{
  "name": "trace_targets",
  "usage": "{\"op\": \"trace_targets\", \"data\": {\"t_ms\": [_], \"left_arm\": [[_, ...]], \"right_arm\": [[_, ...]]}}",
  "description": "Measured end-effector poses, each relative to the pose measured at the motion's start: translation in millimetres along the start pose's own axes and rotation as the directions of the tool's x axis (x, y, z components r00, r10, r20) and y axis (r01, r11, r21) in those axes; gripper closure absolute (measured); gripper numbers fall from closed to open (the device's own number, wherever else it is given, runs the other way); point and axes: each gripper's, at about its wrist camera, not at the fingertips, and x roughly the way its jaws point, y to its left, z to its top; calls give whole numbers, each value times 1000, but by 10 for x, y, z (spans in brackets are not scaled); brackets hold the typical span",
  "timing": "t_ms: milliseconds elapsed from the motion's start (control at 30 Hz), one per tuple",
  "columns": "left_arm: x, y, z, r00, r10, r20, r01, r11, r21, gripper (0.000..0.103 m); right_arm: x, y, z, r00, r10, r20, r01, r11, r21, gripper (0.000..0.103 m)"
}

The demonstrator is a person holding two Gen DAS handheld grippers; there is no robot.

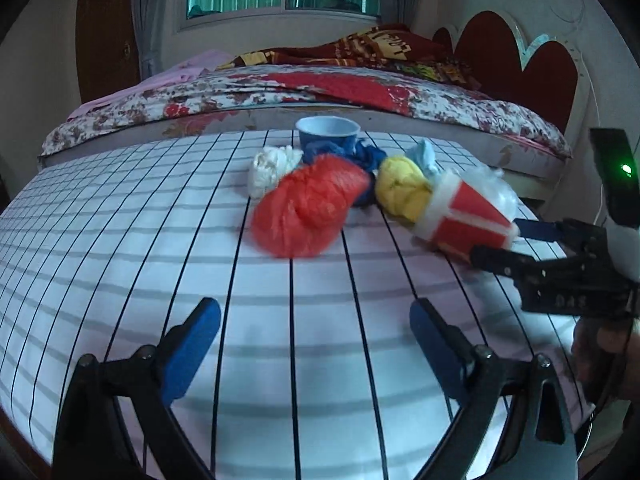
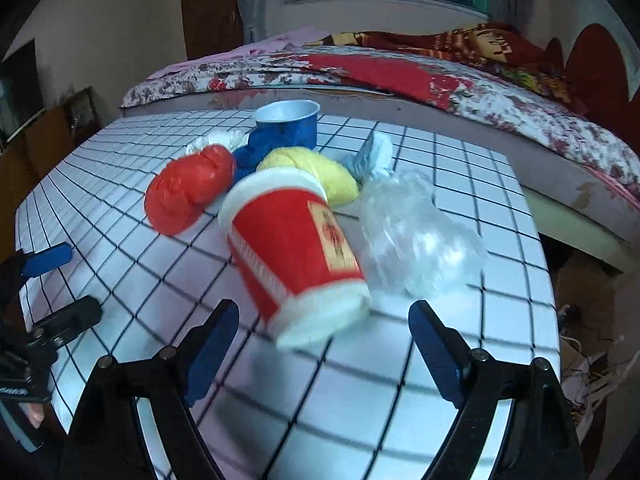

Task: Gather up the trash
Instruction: 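Grasp the red plastic bag with the left tool while the right tool grasps the red paper cup, then carry the bag and cup over the black bin and open both tools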

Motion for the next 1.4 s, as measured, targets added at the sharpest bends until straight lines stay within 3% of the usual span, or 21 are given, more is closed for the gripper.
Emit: {"op": "trace_targets", "data": {"t_ms": [100, 333, 433, 500, 600, 733, 933, 1233, 1400], "left_arm": [[219, 45, 200, 1000, 10, -14, -10, 1000, 1, 8], [695, 81, 485, 996, 22, -84, -22, 1000, -1, 14], [796, 78, 492, 993, 19, -114, -18, 1000, 9, 30], [816, 109, 472, 991, 4, -136, -4, 1000, 2, 63], [653, 113, 396, 994, -24, -109, 24, 1000, 0, 74], [326, -2, 186, 997, -29, -69, 31, 999, 32, 78], [48, -20, 4, 999, -27, -41, 27, 1000, -3, 79], [-170, -82, -232, 999, -33, -42, 33, 999, -12, 82], [-435, -205, -358, 999, -44, -6, 44, 999, -1, 83]], "right_arm": [[97, -1, 102, 1000, 17, -16, -17, 1000, -15, 15], [347, -6, 231, 998, 31, -51, -30, 999, 21, 31], [327, -18, 227, 998, 47, -46, -45, 998, 43, 32], [286, 0, 182, 998, 46, -44, -43, 998, 46, 32], [197, 31, 106, 998, 59, -35, -57, 997, 54, 33], [87, 91, 12, 998, 65, -26, -64, 996, 56, 37], [-68, 141, -96, 998, 69, -4, -68, 996, 63, 40], [-497, 247, -330, 996, 33, 80, -35, 999, 28, 45], [-1007, 243, -535, 984, -21, 176, 19, 1000, 16, 45]]}}
